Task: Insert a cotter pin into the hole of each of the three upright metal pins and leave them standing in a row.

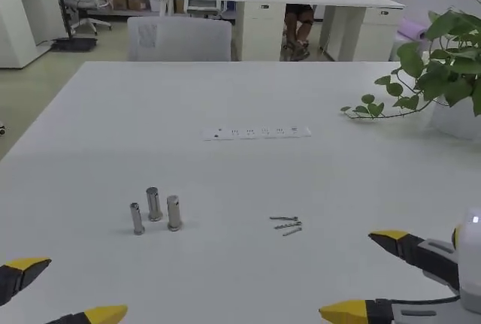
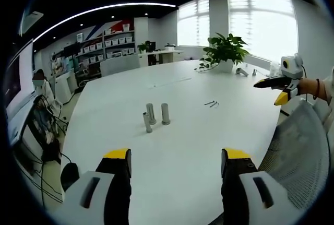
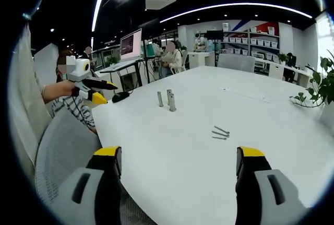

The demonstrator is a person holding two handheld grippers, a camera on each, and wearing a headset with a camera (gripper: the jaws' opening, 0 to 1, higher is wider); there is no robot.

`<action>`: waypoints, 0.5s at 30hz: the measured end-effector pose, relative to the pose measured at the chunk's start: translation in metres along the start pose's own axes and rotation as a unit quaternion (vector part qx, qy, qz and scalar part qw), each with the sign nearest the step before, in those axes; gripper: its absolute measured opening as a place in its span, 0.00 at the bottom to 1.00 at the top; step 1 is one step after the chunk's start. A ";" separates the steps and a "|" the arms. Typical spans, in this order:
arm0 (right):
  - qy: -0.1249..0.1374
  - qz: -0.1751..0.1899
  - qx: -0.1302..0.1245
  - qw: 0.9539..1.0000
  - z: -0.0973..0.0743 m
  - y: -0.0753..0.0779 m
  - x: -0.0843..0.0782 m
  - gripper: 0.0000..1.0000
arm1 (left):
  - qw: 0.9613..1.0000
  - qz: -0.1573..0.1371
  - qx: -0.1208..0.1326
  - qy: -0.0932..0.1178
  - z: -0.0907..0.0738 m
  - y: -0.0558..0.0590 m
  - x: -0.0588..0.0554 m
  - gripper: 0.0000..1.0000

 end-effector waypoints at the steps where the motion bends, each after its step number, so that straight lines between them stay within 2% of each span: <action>1: -0.001 0.000 0.000 1.000 0.000 0.000 0.000 0.92 | 1.000 0.000 0.001 0.000 0.001 -0.001 0.000 0.67; 15: -0.002 0.009 0.004 1.000 0.009 0.004 -0.001 0.90 | 1.000 0.009 0.012 -0.001 0.024 -0.020 0.007 0.58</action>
Point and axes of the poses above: the centre of the closed fingertips' face, and the gripper's own axes: z roughly forward along the fingers, y roughly to its right, x roughly out of its top, the point moved 5 cm from there along -z, roughly backward along the fingers, and after that the axes turned 7 degrees about -x, right-handed, at the moved point
